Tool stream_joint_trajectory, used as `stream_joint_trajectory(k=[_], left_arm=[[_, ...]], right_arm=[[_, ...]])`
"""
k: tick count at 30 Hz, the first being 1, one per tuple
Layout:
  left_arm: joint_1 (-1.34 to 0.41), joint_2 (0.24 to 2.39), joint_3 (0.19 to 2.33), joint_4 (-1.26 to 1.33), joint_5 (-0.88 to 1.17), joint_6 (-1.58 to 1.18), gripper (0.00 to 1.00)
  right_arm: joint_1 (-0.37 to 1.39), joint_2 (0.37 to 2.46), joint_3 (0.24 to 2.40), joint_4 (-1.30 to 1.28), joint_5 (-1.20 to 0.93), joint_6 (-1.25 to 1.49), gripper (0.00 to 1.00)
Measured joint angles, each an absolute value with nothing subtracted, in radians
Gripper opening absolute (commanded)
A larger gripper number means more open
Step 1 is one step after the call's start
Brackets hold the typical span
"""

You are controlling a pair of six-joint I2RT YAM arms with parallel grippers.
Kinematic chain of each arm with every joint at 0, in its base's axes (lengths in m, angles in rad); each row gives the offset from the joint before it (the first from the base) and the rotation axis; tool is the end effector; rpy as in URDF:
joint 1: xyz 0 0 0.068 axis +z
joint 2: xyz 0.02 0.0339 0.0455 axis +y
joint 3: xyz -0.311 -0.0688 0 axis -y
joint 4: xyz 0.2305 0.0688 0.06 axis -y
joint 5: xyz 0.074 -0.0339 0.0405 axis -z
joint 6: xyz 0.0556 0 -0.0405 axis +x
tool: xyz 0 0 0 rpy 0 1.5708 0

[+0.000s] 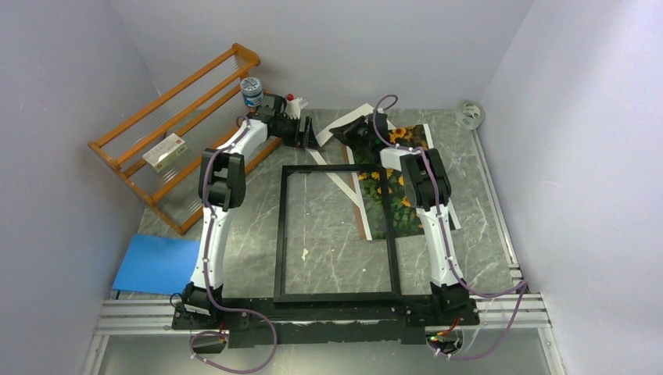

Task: Put the photo into the frame
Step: Pick up the photo frame item at the center of the board, then move the photo frame to the center of the board.

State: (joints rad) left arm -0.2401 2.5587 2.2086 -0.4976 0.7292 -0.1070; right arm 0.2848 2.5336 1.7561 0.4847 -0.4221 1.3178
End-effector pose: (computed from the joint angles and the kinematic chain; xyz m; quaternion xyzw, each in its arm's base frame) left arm 0.5673 -0.1770 0.1754 0.1840 0.8635 -0.3856 0.2679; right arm 0.5704 0.1907 0.1362 0.2790 0.7442 0.5359 0.2850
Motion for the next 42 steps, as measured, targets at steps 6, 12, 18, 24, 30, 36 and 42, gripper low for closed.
stream_joint_trajectory(k=[6, 12, 18, 24, 30, 36, 42], left_arm=[[-0.244, 2.465, 2.152, -0.559, 0.581, -0.115, 0.93], [-0.244, 2.177, 1.872, -0.559, 0.416, -0.164, 0.88], [-0.247, 1.936, 1.576, -0.559, 0.342, -0.228, 0.75], [-0.269, 1.921, 1.379, -0.585, 0.338, -0.262, 0.76], [-0.289, 1.908, 1.292, -0.596, 0.326, -0.279, 0.81], [-0.289, 1.831, 1.264, -0.551, 0.326, -0.280, 0.85], [-0.290, 1.789, 1.271, -0.514, 0.326, -0.279, 0.85]], right_arm=[[0.272, 2.532, 1.755, 0.581, -0.453, 1.319, 0.00], [0.267, 2.532, 1.758, 0.616, -0.456, 1.321, 0.00], [0.261, 2.532, 1.776, 0.622, -0.456, 1.320, 0.01], [0.236, 2.551, 1.847, 0.665, -0.471, 1.325, 0.01], [0.211, 2.557, 1.860, 0.714, -0.506, 1.328, 0.01], [0.181, 2.557, 1.863, 0.747, -0.510, 1.327, 0.01], [0.144, 2.557, 1.871, 0.780, -0.511, 1.320, 0.01]])
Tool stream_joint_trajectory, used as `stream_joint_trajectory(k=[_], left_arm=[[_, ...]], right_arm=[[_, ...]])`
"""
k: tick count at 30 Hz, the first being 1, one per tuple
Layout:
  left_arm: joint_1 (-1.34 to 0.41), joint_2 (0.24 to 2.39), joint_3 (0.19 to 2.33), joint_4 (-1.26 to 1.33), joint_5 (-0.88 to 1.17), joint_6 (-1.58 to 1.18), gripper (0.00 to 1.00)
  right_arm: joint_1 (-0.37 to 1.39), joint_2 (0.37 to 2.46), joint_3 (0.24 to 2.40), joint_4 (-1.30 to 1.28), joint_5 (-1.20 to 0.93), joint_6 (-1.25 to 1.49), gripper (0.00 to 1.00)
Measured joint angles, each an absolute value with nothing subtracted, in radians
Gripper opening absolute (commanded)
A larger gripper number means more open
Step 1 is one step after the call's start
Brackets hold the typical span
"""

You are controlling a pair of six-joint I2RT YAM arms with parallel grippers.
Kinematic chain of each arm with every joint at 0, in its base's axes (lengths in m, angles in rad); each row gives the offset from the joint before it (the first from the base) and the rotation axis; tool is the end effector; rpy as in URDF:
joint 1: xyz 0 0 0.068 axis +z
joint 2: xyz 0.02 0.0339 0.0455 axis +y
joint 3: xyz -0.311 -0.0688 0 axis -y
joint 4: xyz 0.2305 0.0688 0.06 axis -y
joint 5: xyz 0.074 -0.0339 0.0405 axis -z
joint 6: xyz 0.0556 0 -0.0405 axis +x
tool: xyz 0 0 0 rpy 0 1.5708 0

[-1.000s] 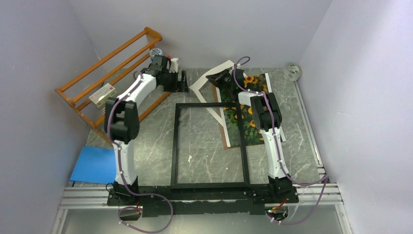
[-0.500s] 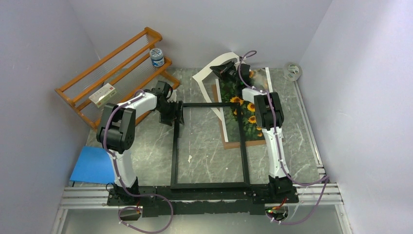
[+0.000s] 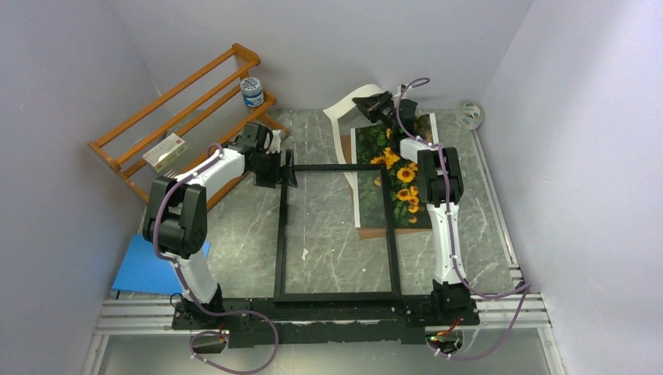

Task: Put the photo into the frame
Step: Move the photo frame to the center of the board.

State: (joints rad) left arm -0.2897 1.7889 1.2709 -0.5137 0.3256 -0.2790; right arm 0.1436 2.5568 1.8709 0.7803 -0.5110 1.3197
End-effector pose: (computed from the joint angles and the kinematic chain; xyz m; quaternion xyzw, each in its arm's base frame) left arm 0.3613 -0.1263 0.2464 0.0483 0.9509 -0.2237 0.2084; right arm 0.6074 0.1153 0.1972 0.2057 0.6454 0.6047 0.4189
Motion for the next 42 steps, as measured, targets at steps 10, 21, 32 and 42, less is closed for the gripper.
stream_joint_trajectory(k=[10, 21, 32, 42], left_arm=[[-0.289, 1.803, 1.295, -0.512, 0.255, -0.284, 0.73], [-0.292, 1.932, 1.295, -0.515, 0.263, -0.303, 0.40], [-0.296, 1.929, 1.300, -0.520, 0.265, -0.308, 0.47], [-0.282, 1.920, 1.295, -0.520, 0.287, -0.305, 0.22]], right_arm=[[0.125, 2.557, 1.871, 0.781, -0.507, 1.285, 0.01], [0.125, 2.555, 1.853, 0.781, -0.499, 1.264, 0.01], [0.125, 2.553, 1.827, 0.780, -0.472, 1.258, 0.01], [0.125, 2.552, 1.827, 0.778, -0.471, 1.254, 0.01]])
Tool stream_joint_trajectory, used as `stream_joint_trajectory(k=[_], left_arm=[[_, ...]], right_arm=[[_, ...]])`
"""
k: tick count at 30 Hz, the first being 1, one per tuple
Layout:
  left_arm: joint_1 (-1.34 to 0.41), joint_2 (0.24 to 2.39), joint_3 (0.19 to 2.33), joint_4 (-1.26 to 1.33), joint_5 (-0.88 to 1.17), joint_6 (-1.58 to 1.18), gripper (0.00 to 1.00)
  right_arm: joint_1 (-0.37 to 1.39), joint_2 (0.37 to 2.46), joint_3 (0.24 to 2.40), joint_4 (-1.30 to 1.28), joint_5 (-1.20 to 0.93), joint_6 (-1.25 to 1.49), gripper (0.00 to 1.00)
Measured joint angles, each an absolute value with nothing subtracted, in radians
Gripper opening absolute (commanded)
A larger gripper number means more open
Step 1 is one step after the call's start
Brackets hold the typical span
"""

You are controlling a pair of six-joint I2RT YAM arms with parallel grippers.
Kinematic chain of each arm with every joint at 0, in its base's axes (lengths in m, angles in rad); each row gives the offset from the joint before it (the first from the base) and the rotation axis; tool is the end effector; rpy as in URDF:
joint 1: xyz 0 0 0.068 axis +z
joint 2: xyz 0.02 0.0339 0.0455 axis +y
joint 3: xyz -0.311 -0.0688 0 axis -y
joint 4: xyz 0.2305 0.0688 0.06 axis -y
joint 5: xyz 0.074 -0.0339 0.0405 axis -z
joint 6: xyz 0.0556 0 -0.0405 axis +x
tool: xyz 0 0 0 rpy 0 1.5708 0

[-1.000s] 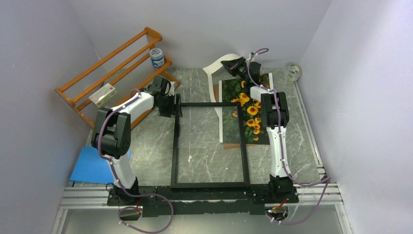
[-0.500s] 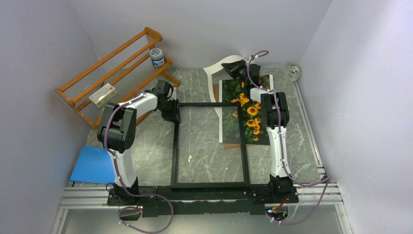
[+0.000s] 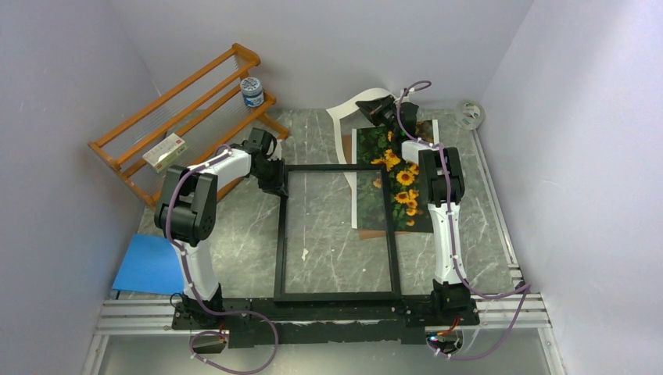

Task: Put the photo into the frame
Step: Move the photo frame to the center of the board.

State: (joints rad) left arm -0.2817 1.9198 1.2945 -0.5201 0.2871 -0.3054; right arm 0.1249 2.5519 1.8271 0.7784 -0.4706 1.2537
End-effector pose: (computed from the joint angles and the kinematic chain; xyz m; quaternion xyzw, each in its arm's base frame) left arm 0.3807 -0.1266 0.2035 0.0187 0.9677 -0.1943 0.1595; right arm 0.6063 0.1015 0.1852 0.2149 0.6557 0.5726 0.4427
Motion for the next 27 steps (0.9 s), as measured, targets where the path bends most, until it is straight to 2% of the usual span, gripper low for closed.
stream_joint_trajectory(k=[4, 10, 27], left_arm=[[-0.281, 1.919, 1.295, -0.521, 0.287, -0.305, 0.13], [-0.278, 1.901, 1.295, -0.555, 0.267, -0.300, 0.05], [-0.189, 1.755, 1.275, -0.647, 0.192, -0.267, 0.04]], right_arm=[[0.125, 2.552, 1.827, 0.777, -0.469, 1.246, 0.01], [0.120, 2.552, 1.828, 0.760, -0.454, 1.233, 0.01], [0.018, 2.533, 1.828, 0.726, -0.355, 1.178, 0.02]])
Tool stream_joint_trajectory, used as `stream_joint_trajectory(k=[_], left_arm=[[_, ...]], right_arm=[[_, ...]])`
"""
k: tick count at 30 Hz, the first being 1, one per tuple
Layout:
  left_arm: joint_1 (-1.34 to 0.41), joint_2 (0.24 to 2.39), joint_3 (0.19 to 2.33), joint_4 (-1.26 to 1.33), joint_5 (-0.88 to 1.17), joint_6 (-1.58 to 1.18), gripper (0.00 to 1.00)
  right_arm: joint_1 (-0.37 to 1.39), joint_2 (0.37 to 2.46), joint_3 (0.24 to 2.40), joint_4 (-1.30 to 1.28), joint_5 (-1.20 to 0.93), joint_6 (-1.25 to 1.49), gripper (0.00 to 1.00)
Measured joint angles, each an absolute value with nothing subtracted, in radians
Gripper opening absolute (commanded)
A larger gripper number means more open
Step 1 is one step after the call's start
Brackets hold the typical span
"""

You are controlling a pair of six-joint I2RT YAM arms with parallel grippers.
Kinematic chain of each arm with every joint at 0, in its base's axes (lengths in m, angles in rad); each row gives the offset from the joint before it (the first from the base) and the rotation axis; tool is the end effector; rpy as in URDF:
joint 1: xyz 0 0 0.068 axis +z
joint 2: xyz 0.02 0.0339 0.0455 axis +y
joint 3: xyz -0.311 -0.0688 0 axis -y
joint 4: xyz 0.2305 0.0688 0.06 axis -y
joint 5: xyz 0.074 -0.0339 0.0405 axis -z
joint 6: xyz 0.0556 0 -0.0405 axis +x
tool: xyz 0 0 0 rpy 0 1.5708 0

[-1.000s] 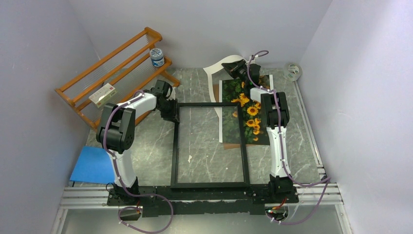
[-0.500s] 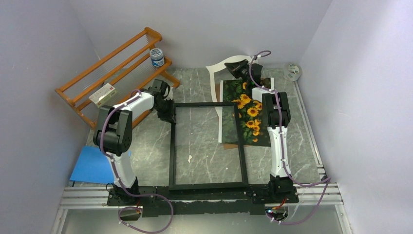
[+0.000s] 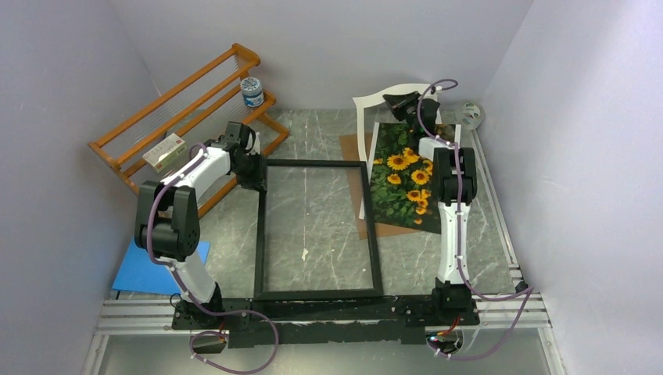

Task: Put the photo into the frame
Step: Move the photo frame to the center of the board.

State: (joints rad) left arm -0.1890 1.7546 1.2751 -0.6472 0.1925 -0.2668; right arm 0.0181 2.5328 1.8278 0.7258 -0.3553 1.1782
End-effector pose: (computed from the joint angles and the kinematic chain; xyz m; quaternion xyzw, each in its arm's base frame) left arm 0.3558 -0.0789 0.2501 -0.0166 0.9710 -0.1408 0.1924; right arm 0.6152 0.0305 0.1903 0.2719 0.6452 0.4982 0.5115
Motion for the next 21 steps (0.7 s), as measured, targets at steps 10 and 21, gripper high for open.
stream_joint_trajectory(k=[10, 21], left_arm=[[-0.141, 1.738, 1.232, -0.653, 0.186, -0.256, 0.04], [-0.122, 1.837, 1.275, -0.593, 0.215, -0.247, 0.14]], right_arm=[[0.002, 2.486, 1.818, 0.721, -0.330, 1.161, 0.02], [-0.025, 2.426, 1.738, 0.746, -0.341, 1.178, 0.02]])
